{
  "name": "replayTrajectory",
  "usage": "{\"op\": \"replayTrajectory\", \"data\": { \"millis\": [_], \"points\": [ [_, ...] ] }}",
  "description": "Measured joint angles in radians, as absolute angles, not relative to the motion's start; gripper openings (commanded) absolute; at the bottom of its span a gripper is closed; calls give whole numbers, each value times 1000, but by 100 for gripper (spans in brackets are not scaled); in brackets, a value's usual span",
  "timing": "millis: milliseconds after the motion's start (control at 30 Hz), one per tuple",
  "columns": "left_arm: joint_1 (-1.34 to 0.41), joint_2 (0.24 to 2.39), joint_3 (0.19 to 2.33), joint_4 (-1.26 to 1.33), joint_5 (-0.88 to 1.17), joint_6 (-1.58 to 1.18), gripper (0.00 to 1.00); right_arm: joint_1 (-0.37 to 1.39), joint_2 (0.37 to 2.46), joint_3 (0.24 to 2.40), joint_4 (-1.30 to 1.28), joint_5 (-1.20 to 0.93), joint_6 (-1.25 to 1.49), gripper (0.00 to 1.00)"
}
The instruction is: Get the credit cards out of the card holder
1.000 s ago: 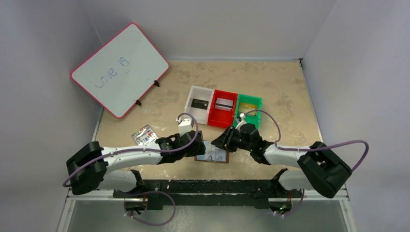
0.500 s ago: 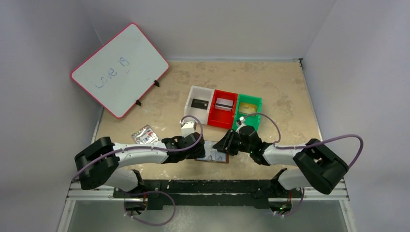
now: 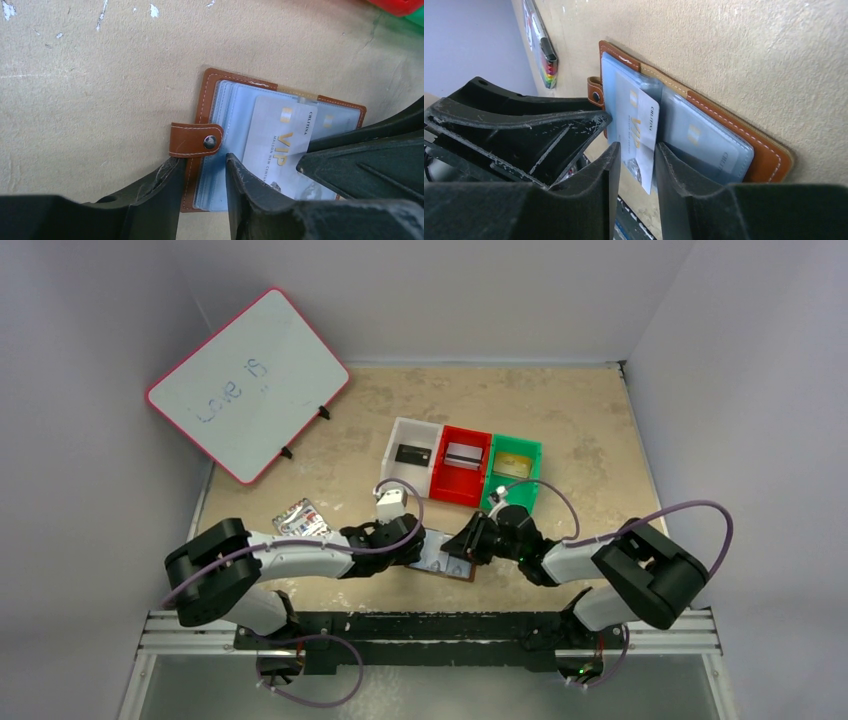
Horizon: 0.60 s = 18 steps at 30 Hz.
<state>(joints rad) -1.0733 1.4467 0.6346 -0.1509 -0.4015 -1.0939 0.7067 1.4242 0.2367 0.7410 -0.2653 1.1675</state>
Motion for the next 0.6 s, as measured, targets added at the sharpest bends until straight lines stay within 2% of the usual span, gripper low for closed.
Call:
{"op": "replayTrajectory", "data": {
  "millis": [167,267,300,600],
  "points": [
    [-1073,1435,603,-103,-401,-1111,32,707,1444,216,787,-277,1194,19],
    [-1073,1431,595,-90,-401,-1116,31,707,1448,216,794,-276,1201,8],
    [-1073,1431,595,-90,-401,-1117,30,707,1448,216,795,-274,1205,1],
    [-1074,1426,591,-98,-414,-1132,26,707,1393,207,765,-256,1221,0]
  ]
}}
